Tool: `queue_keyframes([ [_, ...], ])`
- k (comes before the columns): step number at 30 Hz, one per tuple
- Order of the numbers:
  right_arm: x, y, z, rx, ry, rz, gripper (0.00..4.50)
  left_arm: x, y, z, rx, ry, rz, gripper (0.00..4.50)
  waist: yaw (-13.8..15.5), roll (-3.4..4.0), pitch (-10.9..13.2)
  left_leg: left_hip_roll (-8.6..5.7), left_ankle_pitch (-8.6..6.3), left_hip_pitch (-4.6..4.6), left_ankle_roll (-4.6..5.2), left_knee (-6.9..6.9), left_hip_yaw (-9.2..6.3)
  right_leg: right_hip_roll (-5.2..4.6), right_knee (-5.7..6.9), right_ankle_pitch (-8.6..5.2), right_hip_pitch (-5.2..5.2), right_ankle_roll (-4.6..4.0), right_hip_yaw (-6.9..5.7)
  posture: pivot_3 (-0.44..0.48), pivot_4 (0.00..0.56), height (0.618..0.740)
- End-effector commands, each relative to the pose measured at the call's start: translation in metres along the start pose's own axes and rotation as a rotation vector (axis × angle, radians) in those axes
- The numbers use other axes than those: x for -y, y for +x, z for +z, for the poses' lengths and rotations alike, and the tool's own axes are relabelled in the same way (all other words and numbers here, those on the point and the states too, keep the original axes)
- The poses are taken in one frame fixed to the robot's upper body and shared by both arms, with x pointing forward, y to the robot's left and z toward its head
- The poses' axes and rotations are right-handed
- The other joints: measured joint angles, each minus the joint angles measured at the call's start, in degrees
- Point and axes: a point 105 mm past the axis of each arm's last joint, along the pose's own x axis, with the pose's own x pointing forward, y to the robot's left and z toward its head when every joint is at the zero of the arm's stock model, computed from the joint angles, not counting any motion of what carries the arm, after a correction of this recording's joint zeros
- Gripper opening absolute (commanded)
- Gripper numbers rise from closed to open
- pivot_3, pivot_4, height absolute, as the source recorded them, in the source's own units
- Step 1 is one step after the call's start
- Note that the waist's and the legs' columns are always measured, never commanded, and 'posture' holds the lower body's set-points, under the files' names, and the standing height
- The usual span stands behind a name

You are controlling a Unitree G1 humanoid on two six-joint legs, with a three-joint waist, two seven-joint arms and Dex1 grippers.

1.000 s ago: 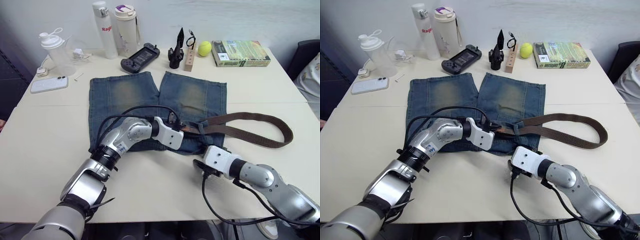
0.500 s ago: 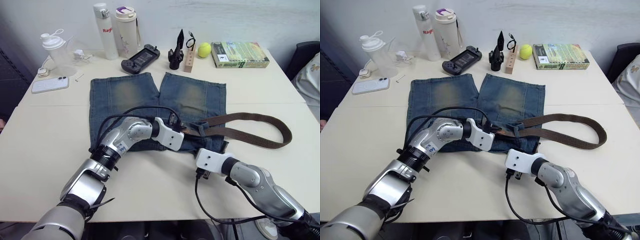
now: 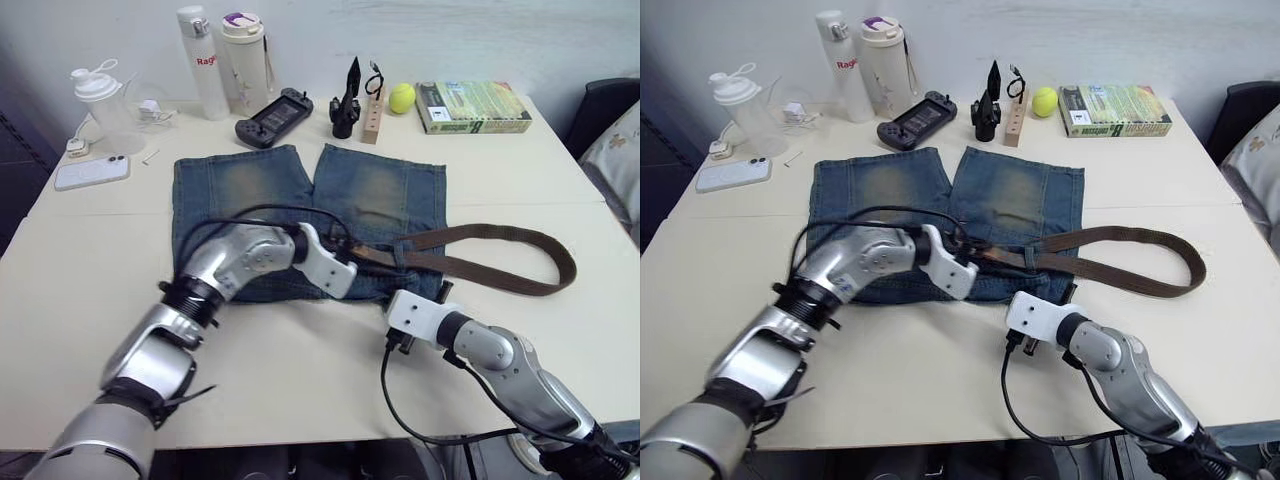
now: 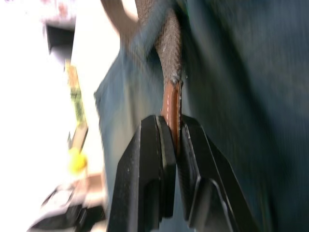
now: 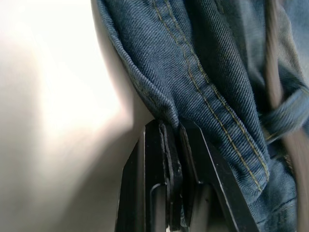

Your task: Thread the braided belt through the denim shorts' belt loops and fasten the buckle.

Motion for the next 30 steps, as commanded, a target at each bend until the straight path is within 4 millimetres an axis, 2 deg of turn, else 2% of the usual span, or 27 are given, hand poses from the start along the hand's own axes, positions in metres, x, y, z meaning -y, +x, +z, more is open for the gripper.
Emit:
queue_keyframes([
  [1, 0.001, -0.001, -0.004, -0.018, 0.046, -0.006, 0.03, -0.007, -0.016, 0.011, 0.041, 0.037, 0.076, 0.00, 0.0, 0.00, 0.0, -0.01, 0.00, 0.00, 0.00, 0.00, 0.00, -0.03, 0.00, 0.00, 0.01, 0.00, 0.01, 0.000, 0.150, 0.723],
  [4, 0.002, 0.000, -0.004, -0.021, 0.050, -0.013, 0.03, -0.004, -0.029, 0.008, 0.020, 0.042, 0.100, 0.00, 0.1, 0.00, 0.0, -0.01, 0.00, 0.01, 0.00, 0.08, -0.05, -0.03, 0.02, 0.00, 0.08, 0.00, -0.01, 0.000, 0.150, 0.723],
  [9, 0.006, -0.001, -0.002, -0.016, 0.040, -0.026, 0.03, 0.003, -0.059, -0.011, -0.053, 0.038, 0.121, 0.00, 0.0, 0.00, 0.0, 0.00, -0.02, 0.00, -0.02, 0.04, -0.01, -0.01, 0.07, 0.00, -0.03, 0.00, 0.05, 0.000, 0.150, 0.723],
  [14, 0.017, -0.010, -0.007, -0.035, -0.005, -0.033, 0.03, 0.014, -0.072, -0.019, -0.085, 0.029, 0.104, 0.00, 0.1, 0.00, 0.0, -0.01, -0.02, -0.01, -0.02, 0.00, 0.05, -0.02, 0.07, 0.00, -0.09, 0.00, 0.08, 0.000, 0.150, 0.723],
  [20, 0.039, -0.028, -0.027, -0.110, -0.143, -0.040, 0.03, 0.014, -0.068, -0.014, -0.080, -0.016, 0.139, 0.00, 0.5, 0.00, 0.0, -0.09, -0.05, -0.08, 0.05, 0.06, 0.03, -0.11, 0.06, 0.00, -0.08, 0.01, 0.05, 0.000, 0.150, 0.723],
  [25, 0.048, -0.037, -0.037, -0.153, -0.244, -0.029, 0.03, 0.011, -0.060, -0.009, -0.069, -0.045, 0.173, 0.00, 0.3, 0.00, 0.0, -0.08, -0.05, -0.07, 0.05, 0.05, 0.08, -0.09, 0.07, 0.00, -0.09, 0.01, 0.06, 0.000, 0.150, 0.723],
  [30, 0.074, -0.044, -0.051, -0.231, -0.288, -0.092, 0.03, 0.005, -0.050, -0.002, -0.057, -0.066, 0.203, 0.00, 0.4, 0.00, 0.0, -0.07, -0.05, -0.07, 0.05, 0.07, 0.09, -0.08, 0.07, 0.01, -0.08, 0.01, 0.05, 0.000, 0.150, 0.723],
])
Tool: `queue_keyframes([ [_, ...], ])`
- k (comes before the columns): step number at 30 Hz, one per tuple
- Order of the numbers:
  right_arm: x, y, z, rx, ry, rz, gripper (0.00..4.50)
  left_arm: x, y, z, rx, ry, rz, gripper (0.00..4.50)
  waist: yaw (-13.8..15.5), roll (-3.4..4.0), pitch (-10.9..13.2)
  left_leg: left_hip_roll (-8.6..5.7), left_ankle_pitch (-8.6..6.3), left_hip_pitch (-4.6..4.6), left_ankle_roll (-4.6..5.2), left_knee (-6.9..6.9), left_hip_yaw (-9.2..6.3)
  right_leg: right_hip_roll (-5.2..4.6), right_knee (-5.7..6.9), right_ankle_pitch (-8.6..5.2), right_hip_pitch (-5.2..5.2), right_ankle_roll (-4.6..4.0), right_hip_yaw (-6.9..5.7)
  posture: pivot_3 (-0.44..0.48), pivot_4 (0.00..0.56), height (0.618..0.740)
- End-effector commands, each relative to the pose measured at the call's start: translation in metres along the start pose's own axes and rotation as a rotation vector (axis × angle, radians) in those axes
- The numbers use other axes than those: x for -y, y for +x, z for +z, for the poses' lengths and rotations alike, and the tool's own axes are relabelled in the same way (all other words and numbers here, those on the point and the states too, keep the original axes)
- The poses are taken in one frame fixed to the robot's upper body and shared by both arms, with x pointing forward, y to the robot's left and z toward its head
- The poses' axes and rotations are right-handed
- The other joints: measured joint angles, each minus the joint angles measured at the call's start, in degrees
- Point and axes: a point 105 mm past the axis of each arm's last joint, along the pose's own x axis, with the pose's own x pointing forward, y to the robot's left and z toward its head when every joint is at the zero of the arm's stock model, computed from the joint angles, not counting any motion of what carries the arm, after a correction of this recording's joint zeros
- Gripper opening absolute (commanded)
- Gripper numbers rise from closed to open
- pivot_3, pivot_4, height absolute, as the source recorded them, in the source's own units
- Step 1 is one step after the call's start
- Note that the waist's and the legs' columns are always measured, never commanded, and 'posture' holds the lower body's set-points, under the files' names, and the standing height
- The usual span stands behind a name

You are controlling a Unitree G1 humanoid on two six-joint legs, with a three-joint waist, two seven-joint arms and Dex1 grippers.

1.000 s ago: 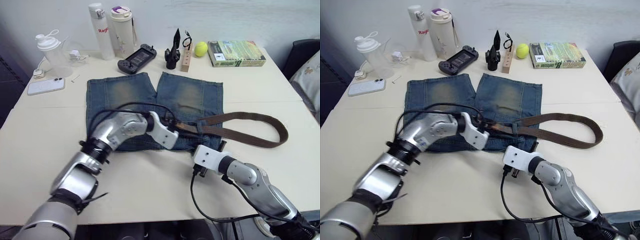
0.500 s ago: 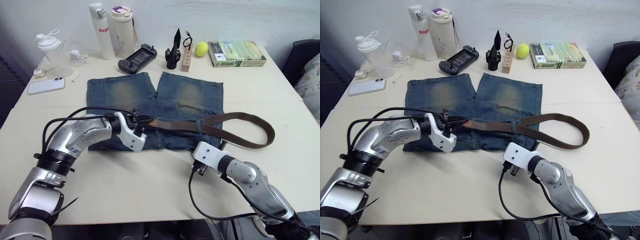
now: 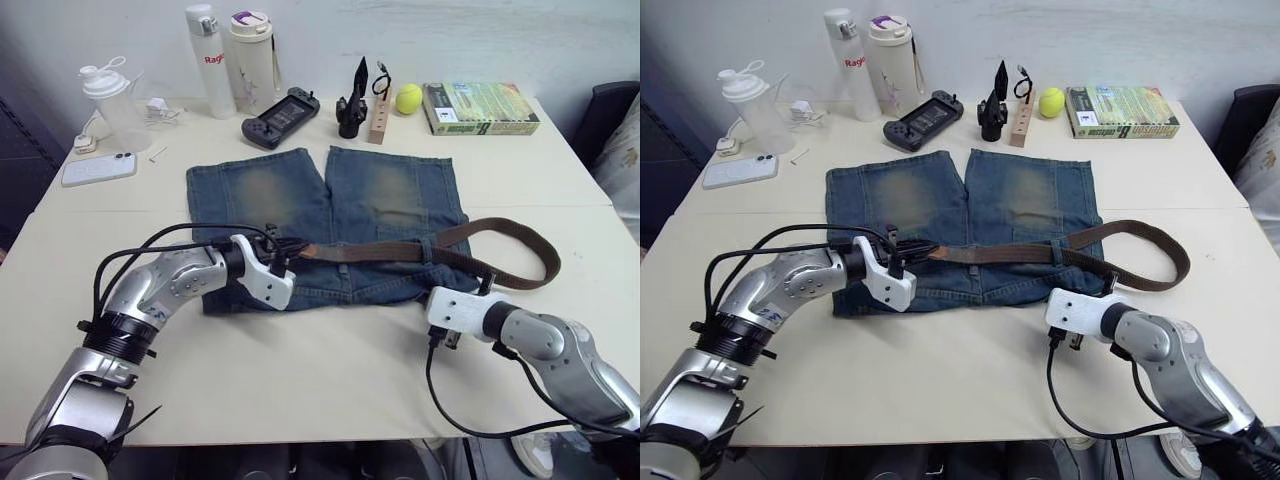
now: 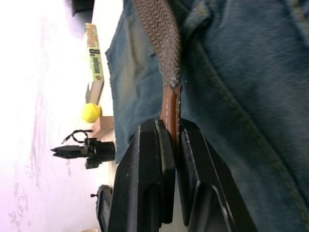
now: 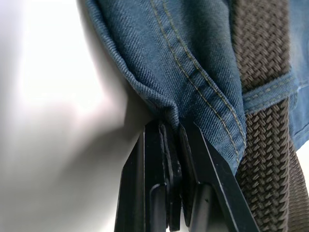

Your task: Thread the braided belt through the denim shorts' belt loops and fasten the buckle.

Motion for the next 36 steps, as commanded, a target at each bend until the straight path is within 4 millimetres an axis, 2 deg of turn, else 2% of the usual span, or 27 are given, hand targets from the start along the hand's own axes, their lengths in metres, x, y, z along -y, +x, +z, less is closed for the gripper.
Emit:
queue_keyframes([
  [1, 0.030, -0.009, -0.017, -0.078, -0.038, -0.098, 0.03, -0.018, 0.001, 0.006, 0.012, -0.003, 0.080, 0.00, 0.0, 0.00, 0.0, 0.00, 0.00, 0.00, 0.00, 0.00, 0.00, 0.00, 0.00, 0.00, 0.00, 0.00, 0.00, 0.000, 0.150, 0.723],
  [8, 0.032, -0.009, -0.013, -0.055, -0.020, -0.102, 0.03, -0.020, 0.010, 0.016, 0.036, -0.015, 0.091, 0.00, -0.1, 0.00, 0.0, 0.01, 0.01, 0.00, -0.01, 0.01, 0.00, 0.03, 0.00, 0.00, 0.00, 0.00, 0.00, 0.000, 0.150, 0.723],
  [14, 0.036, -0.016, 0.000, 0.005, 0.212, -0.148, 0.03, -0.019, 0.011, 0.017, 0.037, -0.023, 0.095, 0.00, -0.1, 0.00, 0.0, 0.02, 0.02, 0.01, -0.03, 0.01, -0.02, 0.05, 0.00, 0.00, 0.02, 0.00, -0.01, 0.000, 0.150, 0.723],
  [16, 0.038, -0.021, 0.000, 0.008, 0.270, -0.141, 0.82, -0.019, 0.012, 0.018, 0.039, -0.025, 0.098, 0.00, 0.0, 0.00, 0.0, 0.02, 0.02, 0.00, -0.03, 0.01, -0.02, 0.04, 0.01, 0.00, 0.01, 0.00, 0.00, 0.000, 0.150, 0.723],
  [17, 0.038, -0.024, 0.002, 0.020, 0.329, -0.130, 1.05, -0.019, 0.013, 0.019, 0.039, -0.026, 0.100, 0.00, 0.0, 0.00, 0.0, 0.02, 0.02, 0.00, -0.03, 0.01, -0.03, 0.04, 0.00, 0.00, 0.01, 0.00, -0.01, 0.000, 0.150, 0.723],
  [19, 0.039, -0.030, 0.008, 0.057, 0.466, -0.106, 1.98, -0.020, 0.013, 0.019, 0.040, -0.028, 0.105, 0.00, -0.1, 0.00, 0.0, 0.02, 0.02, 0.00, -0.03, 0.02, -0.03, 0.04, 0.00, 0.00, 0.02, 0.00, 0.00, 0.000, 0.150, 0.723],
  [20, 0.045, -0.033, 0.012, 0.079, 0.537, -0.111, 2.59, -0.020, 0.013, 0.019, 0.039, -0.028, 0.107, 0.00, -0.1, 0.00, 0.0, 0.03, 0.02, 0.01, -0.03, 0.01, -0.05, 0.05, 0.00, 0.00, 0.02, 0.00, 0.00, 0.000, 0.150, 0.723],
  [23, 0.057, -0.044, 0.020, 0.122, 0.644, -0.087, 4.04, -0.020, 0.013, 0.019, 0.037, -0.028, 0.112, 0.00, -0.2, 0.01, 0.0, 0.04, 0.02, 0.01, -0.03, 0.01, -0.04, 0.05, 0.02, 0.00, 0.01, 0.00, 0.02, 0.000, 0.150, 0.723],
  [24, 0.062, -0.047, 0.028, 0.170, 0.752, -0.068, 4.47, -0.021, 0.013, 0.019, 0.037, -0.028, 0.127, 0.00, -0.2, 0.01, 0.0, 0.05, 0.02, 0.00, -0.03, 0.00, -0.04, 0.05, 0.02, 0.00, -0.01, 0.00, 0.02, 0.000, 0.150, 0.723],
  [26, 0.061, -0.045, 0.053, 0.309, 1.070, 0.069, 4.47, -0.028, 0.011, 0.020, 0.038, -0.014, 0.177, 0.00, -0.4, 0.01, 0.0, 0.07, 0.01, 0.01, -0.03, -0.01, -0.07, 0.06, 0.00, 0.00, -0.01, 0.00, 0.02, 0.000, 0.150, 0.723],
  [28, 0.054, -0.040, 0.076, 0.445, 1.257, 0.221, 4.47, -0.034, 0.009, 0.020, 0.034, 0.006, 0.217, 0.00, -0.5, 0.01, 0.0, 0.13, 0.01, 0.02, -0.05, -0.01, -0.07, 0.11, 0.05, 0.01, -0.02, -0.02, 0.04, 0.000, 0.150, 0.723],
  [30, 0.053, -0.035, 0.092, 0.584, 1.372, 0.288, 4.47, -0.038, 0.008, 0.020, 0.030, 0.023, 0.244, 0.00, -0.4, 0.02, 0.0, 0.13, 0.02, -0.01, -0.08, -0.04, -0.13, 0.12, 0.19, 0.01, -0.13, -0.02, 0.03, 0.000, 0.150, 0.723],
  [33, 0.046, -0.023, 0.107, 0.728, 1.592, 0.364, 4.47, -0.043, 0.005, 0.021, 0.027, 0.043, 0.292, 0.00, -0.2, 0.03, 0.0, 0.03, 0.02, -0.07, -0.08, -0.08, -0.16, 0.02, 0.49, 0.01, -0.29, -0.03, 0.03, 0.000, 0.150, 0.723],
  [36, 0.041, -0.005, 0.111, 0.754, 1.847, 0.333, 4.47, -0.044, 0.004, 0.022, 0.026, 0.051, 0.304, 0.00, -0.4, 0.04, 0.0, -0.09, 0.00, -0.06, -0.05, -0.09, -0.09, -0.08, 0.52, 0.01, -0.31, -0.03, 0.06, 0.000, 0.150, 0.723],
])
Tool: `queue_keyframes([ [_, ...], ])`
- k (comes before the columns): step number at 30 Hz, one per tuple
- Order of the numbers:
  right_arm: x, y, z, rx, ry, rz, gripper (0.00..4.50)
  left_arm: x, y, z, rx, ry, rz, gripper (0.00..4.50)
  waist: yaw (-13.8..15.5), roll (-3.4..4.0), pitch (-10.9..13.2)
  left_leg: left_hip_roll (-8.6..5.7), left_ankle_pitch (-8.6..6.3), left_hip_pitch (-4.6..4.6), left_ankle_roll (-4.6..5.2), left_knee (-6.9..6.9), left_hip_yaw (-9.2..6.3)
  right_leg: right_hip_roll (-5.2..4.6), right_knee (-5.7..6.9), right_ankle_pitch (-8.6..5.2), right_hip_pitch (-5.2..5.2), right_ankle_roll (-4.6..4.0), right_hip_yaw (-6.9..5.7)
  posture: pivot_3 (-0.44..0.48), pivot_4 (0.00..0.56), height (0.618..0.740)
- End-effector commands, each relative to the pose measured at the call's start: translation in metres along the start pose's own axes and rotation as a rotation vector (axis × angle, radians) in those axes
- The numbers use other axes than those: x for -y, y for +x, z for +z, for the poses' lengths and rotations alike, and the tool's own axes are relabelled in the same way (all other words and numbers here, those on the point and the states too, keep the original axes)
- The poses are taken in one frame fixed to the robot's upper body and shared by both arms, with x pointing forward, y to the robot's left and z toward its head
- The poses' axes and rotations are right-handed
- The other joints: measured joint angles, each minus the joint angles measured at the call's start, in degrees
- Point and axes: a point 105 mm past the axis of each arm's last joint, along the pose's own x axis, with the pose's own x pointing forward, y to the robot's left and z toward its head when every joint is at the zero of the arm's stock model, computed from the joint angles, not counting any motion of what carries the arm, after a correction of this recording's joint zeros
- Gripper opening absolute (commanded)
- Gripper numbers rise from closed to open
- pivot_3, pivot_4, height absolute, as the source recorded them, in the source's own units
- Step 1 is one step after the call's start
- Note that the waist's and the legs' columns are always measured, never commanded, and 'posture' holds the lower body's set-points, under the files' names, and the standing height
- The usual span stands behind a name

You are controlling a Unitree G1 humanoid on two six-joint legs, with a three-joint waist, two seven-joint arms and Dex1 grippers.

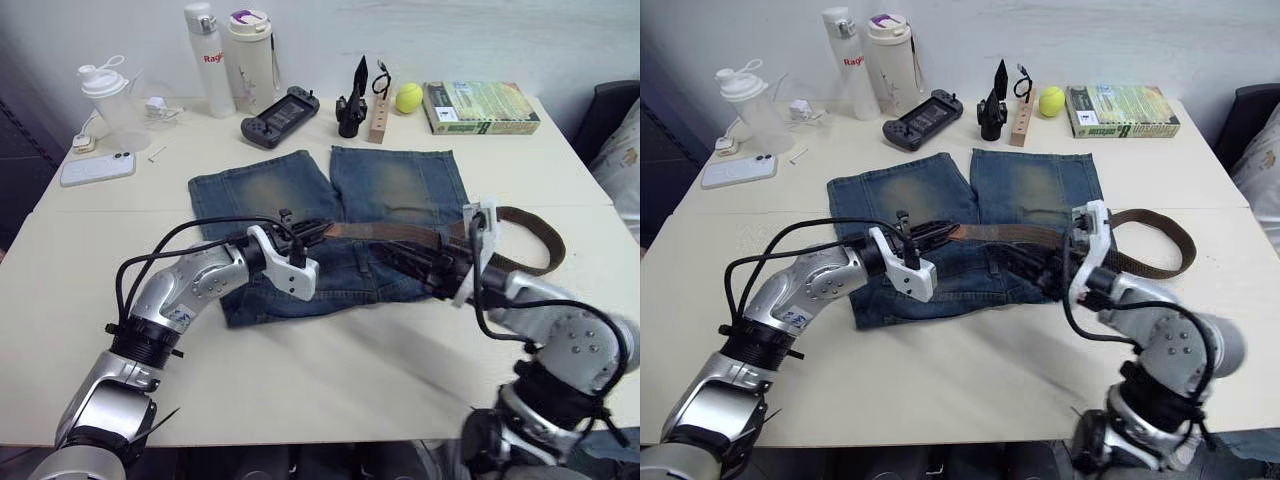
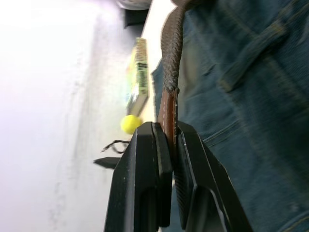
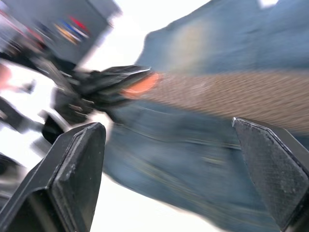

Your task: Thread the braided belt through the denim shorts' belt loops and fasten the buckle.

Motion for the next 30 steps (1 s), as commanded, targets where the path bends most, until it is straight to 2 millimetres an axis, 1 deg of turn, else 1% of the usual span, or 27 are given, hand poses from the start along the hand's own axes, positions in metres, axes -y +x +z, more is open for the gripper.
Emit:
queue_keyframes([
  [1, 0.005, 0.011, 0.001, 0.145, 0.213, -0.057, 4.47, -0.015, -0.004, 0.006, 0.018, 0.042, 0.070, 0.00, -0.1, 0.07, 0.0, 0.00, 0.00, 0.02, 0.00, -0.01, 0.00, 0.01, 0.03, 0.00, -0.01, 0.00, 0.00, 0.000, 0.150, 0.723],
  [3, 0.008, 0.019, 0.001, 0.180, 0.309, -0.086, 4.47, -0.015, -0.004, 0.007, 0.018, 0.043, 0.071, 0.00, 0.0, 0.07, 0.0, -0.09, 0.00, -0.02, 0.00, -0.03, 0.00, -0.10, 0.06, 0.00, -0.09, 0.00, 0.03, 0.000, 0.150, 0.723],
  [5, 0.010, 0.028, -0.003, 0.242, 0.458, -0.111, 4.47, -0.014, -0.005, 0.007, 0.014, 0.042, 0.068, 0.00, -0.3, 0.07, 0.0, -0.09, -0.01, 0.00, 0.00, -0.04, 0.02, -0.13, 0.12, 0.00, -0.10, 0.00, 0.02, 0.000, 0.150, 0.723],
  [7, 0.012, 0.029, -0.006, 0.267, 0.583, -0.143, 4.47, -0.014, -0.006, 0.007, 0.010, 0.042, 0.067, 0.00, -1.3, 0.08, 0.0, -0.07, 0.01, 0.01, -0.03, -0.13, 0.11, -0.10, 0.13, 0.00, -0.17, 0.00, 0.03, 0.000, 0.150, 0.723],
  [8, 0.012, 0.028, -0.006, 0.268, 0.617, -0.154, 4.47, -0.014, -0.006, 0.007, 0.009, 0.042, 0.067, 0.00, -1.5, 0.08, 0.0, -0.06, 0.03, 0.03, -0.05, -0.19, 0.10, -0.09, 0.12, -0.01, -0.18, -0.01, 0.03, 0.000, 0.150, 0.723],
  [12, -0.003, 0.029, 0.002, 0.266, 0.753, -0.108, 4.47, -0.011, -0.007, 0.006, 0.003, 0.045, 0.053, 0.00, -2.3, 0.08, 0.0, 0.04, 0.06, 0.17, -0.08, -0.46, 0.16, 0.01, 0.11, -0.01, -0.18, -0.02, 0.04, 0.000, 0.150, 0.723],
  [15, -0.011, 0.032, -0.004, 0.224, 0.800, -0.097, 4.47, -0.011, -0.006, 0.006, 0.004, 0.044, 0.052, 0.00, -2.9, 0.08, 0.0, 0.05, 0.07, 0.14, -0.07, -0.54, 0.22, 0.00, 0.05, -0.01, -0.25, -0.01, 0.08, 0.000, 0.150, 0.723],
  [19, -0.014, 0.037, -0.011, 0.212, 0.845, -0.107, 4.47, -0.011, -0.005, 0.006, 0.008, 0.044, 0.050, 0.00, -2.9, 0.08, 0.0, 0.05, 0.08, 0.14, -0.06, -0.53, 0.21, 0.00, 0.02, -0.01, -0.24, -0.01, 0.14, 0.000, 0.150, 0.723],
  [22, -0.010, 0.035, -0.008, 0.243, 0.859, -0.118, 4.47, -0.010, -0.005, 0.007, 0.010, 0.043, 0.047, 0.00, -2.9, 0.08, 0.0, 0.05, 0.07, 0.13, -0.05, -0.53, 0.21, -0.02, 0.00, -0.01, -0.25, -0.01, 0.18, 0.000, 0.150, 0.723],
  [27, 0.004, 0.032, -0.006, 0.279, 0.836, -0.172, 4.47, -0.010, -0.006, 0.006, 0.011, 0.041, 0.043, 0.00, -2.9, 0.08, 0.0, 0.06, 0.07, 0.14, -0.05, -0.54, 0.19, -0.05, 0.00, -0.01, -0.25, -0.01, 0.21, 0.000, 0.150, 0.723],
  [30, 0.008, 0.031, -0.004, 0.300, 0.821, -0.180, 4.47, -0.009, -0.006, 0.006, 0.011, 0.039, 0.039, 0.00, -2.9, 0.08, 0.0, 0.06, 0.07, 0.13, -0.04, -0.54, 0.19, -0.10, 0.00, -0.01, -0.25, -0.01, 0.20, 0.000, 0.150, 0.723],
])
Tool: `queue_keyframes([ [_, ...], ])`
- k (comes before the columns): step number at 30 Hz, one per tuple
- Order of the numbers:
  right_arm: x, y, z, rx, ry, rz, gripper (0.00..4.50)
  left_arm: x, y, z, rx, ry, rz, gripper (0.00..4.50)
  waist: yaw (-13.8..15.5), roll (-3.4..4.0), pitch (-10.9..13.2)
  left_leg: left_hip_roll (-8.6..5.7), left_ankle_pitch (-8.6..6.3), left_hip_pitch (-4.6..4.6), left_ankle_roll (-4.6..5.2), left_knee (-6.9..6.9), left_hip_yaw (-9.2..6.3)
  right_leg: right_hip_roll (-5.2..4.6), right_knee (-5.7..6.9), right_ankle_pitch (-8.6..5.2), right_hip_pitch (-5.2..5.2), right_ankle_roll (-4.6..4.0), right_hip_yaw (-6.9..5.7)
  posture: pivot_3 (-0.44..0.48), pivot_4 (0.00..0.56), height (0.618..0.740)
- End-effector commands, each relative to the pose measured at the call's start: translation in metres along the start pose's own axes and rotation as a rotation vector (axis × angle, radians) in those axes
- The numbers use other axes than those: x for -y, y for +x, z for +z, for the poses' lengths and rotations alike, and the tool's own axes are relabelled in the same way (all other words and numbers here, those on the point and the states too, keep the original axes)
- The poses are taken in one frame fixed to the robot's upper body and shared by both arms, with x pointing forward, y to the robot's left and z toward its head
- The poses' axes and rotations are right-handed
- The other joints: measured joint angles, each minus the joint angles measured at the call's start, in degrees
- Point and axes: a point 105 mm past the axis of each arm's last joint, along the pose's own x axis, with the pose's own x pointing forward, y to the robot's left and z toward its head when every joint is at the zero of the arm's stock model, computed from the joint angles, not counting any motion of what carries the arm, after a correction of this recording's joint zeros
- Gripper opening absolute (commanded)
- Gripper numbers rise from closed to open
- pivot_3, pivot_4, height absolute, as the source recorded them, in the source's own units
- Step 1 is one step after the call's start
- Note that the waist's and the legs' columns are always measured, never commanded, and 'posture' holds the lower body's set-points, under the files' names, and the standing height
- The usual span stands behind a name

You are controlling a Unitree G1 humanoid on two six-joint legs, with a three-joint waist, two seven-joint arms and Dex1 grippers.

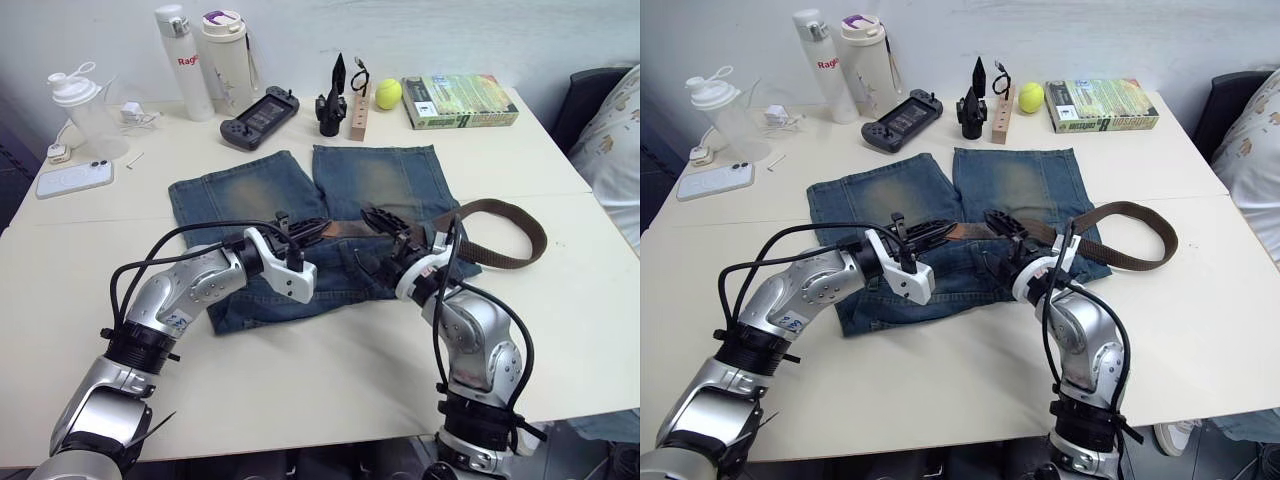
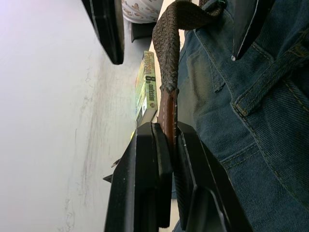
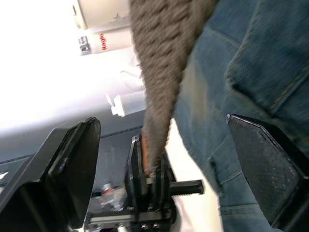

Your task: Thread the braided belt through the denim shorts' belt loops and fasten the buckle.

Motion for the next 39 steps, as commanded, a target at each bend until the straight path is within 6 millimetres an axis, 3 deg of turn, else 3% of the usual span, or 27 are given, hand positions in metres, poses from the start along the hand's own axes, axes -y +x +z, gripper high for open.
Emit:
queue_keyframes([
  [1, -0.007, 0.000, 0.003, 0.020, -0.022, 0.042, 4.47, -0.010, -0.001, 0.003, 0.015, 0.021, 0.031, 0.00, 0.0, 0.00, 0.0, 0.00, 0.00, 0.00, 0.00, 0.00, 0.00, -0.03, 0.00, 0.00, 0.00, 0.00, 0.00, 0.000, 0.150, 0.723],
  [7, -0.004, 0.002, 0.009, 0.051, -0.039, 0.037, 4.47, -0.009, -0.002, 0.003, 0.016, 0.019, 0.024, 0.00, 0.0, 0.00, 0.0, 0.00, 0.00, 0.00, 0.00, 0.00, 0.01, -0.22, 0.00, 0.00, 0.00, 0.00, -0.05, 0.000, 0.150, 0.723],
  [11, -0.004, 0.004, 0.012, 0.074, -0.042, 0.045, 2.75, -0.008, -0.003, 0.005, 0.021, 0.015, 0.016, 0.00, 0.0, 0.00, 0.0, 0.00, 0.00, 0.00, 0.00, 0.00, 0.01, -0.28, 0.00, 0.00, 0.00, 0.00, -0.08, 0.000, 0.150, 0.723],
  [16, -0.005, 0.004, 0.013, 0.081, -0.043, 0.054, 0.25, -0.006, -0.004, 0.006, 0.026, 0.010, 0.000, 0.00, 0.1, 0.00, 0.0, 0.00, 0.00, 0.00, 0.00, 0.00, 0.01, -0.29, 0.00, 0.00, 0.00, 0.00, -0.11, 0.000, 0.150, 0.723],
  [17, -0.005, 0.004, 0.013, 0.080, -0.043, 0.056, 0.05, -0.006, -0.004, 0.006, 0.027, 0.009, -0.002, 0.00, 0.1, 0.00, 0.0, 0.00, 0.00, 0.00, 0.00, 0.00, 0.01, -0.29, 0.00, 0.00, 0.00, 0.00, -0.11, 0.000, 0.150, 0.723],
  [21, -0.007, 0.005, 0.011, 0.069, -0.044, 0.063, 0.05, -0.003, -0.003, 0.007, 0.027, -0.002, -0.017, 0.00, 0.1, 0.00, 0.0, 0.00, 0.00, 0.00, 0.00, 0.00, 0.01, -0.31, 0.00, 0.00, 0.00, 0.00, -0.12, 0.000, 0.150, 0.723],
  [29, -0.014, 0.004, 0.019, 0.088, -0.073, 0.091, 0.00, 0.010, -0.011, 0.008, 0.022, -0.236, -0.093, 3.43, 0.0, 0.00, 0.0, 0.00, 0.00, 0.00, 0.00, 0.00, 0.01, -0.32, -0.01, 0.00, 0.00, 0.00, -0.12, 0.000, 0.150, 0.723],
  [35, -0.033, -0.002, 0.045, 0.103, -0.249, 0.141, 0.00, -0.003, -0.052, -0.001, 0.015, -0.648, -0.034, 3.49, -0.1, 0.03, 0.0, 0.00, 0.00, -0.01, 0.01, 0.06, 0.01, -0.40, -0.10, 0.00, 0.04, 0.00, -0.06, 0.000, 0.150, 0.723],
  [39, -0.042, -0.006, 0.063, 0.082, -0.436, 0.155, 0.00, 0.012, -0.087, 0.020, 0.068, -1.064, -0.136, 3.49, -0.3, 0.11, 0.0, 0.05, 0.00, 0.02, 0.01, -0.03, -0.04, -0.43, -0.46, -0.02, 0.23, -0.04, -0.06, 0.000, 0.150, 0.723],
])
